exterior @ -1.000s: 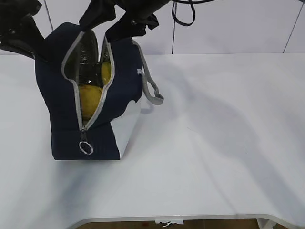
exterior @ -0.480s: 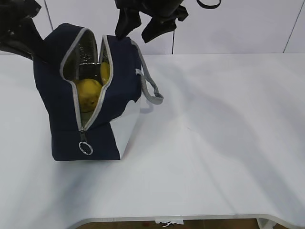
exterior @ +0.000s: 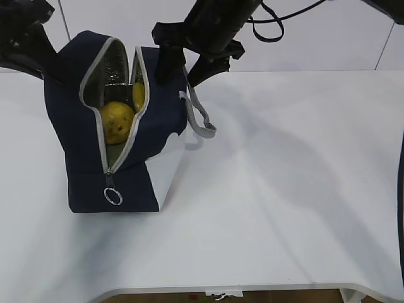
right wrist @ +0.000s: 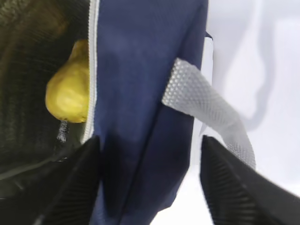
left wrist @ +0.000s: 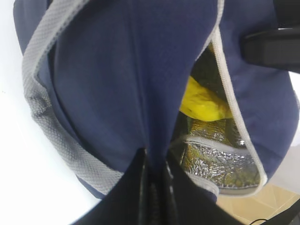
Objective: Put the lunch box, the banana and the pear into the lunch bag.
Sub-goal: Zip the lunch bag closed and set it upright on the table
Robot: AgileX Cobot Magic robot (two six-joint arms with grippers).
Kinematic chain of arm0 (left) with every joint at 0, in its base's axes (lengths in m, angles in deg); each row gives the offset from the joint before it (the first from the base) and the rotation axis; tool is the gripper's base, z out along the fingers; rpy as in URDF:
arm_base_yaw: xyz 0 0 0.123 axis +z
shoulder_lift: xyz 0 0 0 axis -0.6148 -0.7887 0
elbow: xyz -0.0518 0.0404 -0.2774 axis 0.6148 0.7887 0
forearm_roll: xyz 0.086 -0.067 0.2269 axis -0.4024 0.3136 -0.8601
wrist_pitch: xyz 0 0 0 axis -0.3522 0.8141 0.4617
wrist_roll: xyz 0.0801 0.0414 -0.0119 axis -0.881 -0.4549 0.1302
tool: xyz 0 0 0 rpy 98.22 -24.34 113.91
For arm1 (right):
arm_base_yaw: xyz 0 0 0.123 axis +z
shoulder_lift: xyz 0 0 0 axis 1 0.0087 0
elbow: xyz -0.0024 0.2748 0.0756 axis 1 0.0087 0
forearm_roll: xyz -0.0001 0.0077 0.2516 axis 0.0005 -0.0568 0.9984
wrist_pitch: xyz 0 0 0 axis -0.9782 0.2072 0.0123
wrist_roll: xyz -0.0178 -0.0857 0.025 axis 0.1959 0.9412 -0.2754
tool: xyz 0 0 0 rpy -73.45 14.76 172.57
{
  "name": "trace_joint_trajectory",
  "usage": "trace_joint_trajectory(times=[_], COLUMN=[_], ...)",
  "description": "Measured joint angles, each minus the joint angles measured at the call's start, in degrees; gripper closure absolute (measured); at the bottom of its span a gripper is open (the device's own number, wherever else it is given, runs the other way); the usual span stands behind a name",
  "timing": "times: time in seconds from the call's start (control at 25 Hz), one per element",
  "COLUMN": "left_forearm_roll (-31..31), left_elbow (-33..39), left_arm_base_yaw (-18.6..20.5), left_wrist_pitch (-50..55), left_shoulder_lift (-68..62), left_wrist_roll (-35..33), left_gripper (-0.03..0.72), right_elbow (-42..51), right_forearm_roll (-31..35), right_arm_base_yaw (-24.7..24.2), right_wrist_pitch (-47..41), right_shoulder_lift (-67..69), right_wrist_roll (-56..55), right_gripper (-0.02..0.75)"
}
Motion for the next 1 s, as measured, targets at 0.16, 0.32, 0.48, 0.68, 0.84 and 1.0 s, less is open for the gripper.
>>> trace_joint_trajectory(times=[0.16, 0.32, 0.48, 0.68, 0.84, 1.0], left_forearm_roll=[0.0, 2.1, 6.2, 12.3, 16.7, 19.3], left_elbow=[0.0, 0.0, 0.0, 0.0, 0.0, 0.0], left_arm_base_yaw=[0.0, -0.3, -2.7, -6.3, -7.5, -9.8], left_wrist_pitch=[0.0, 0.0, 0.0, 0.0, -2.7, -5.3], left_shoulder_lift=[0.0, 0.0, 0.0, 0.0, 0.0, 0.0], left_wrist_roll=[0.0, 0.0, 0.0, 0.0, -0.2, -1.6], left_gripper=[0.68, 0.68, 0.68, 0.68, 0.68, 0.68], right_elbow=[0.1, 0.1, 0.1, 1.4, 6.2, 8.8], right_forearm_roll=[0.0, 0.3, -0.4, -5.4, -9.6, -12.6], right_arm_base_yaw=[0.0, 0.0, 0.0, 0.0, 0.0, 0.0], right_wrist_pitch=[0.0, 0.0, 0.0, -0.8, -1.3, -1.5], right_shoulder_lift=[0.0, 0.0, -1.0, -6.0, -11.6, -14.3], right_wrist_roll=[0.0, 0.0, 0.0, 0.0, -0.5, -0.7], right_gripper=[0.406, 0.688, 0.733, 0.734, 0.734, 0.734])
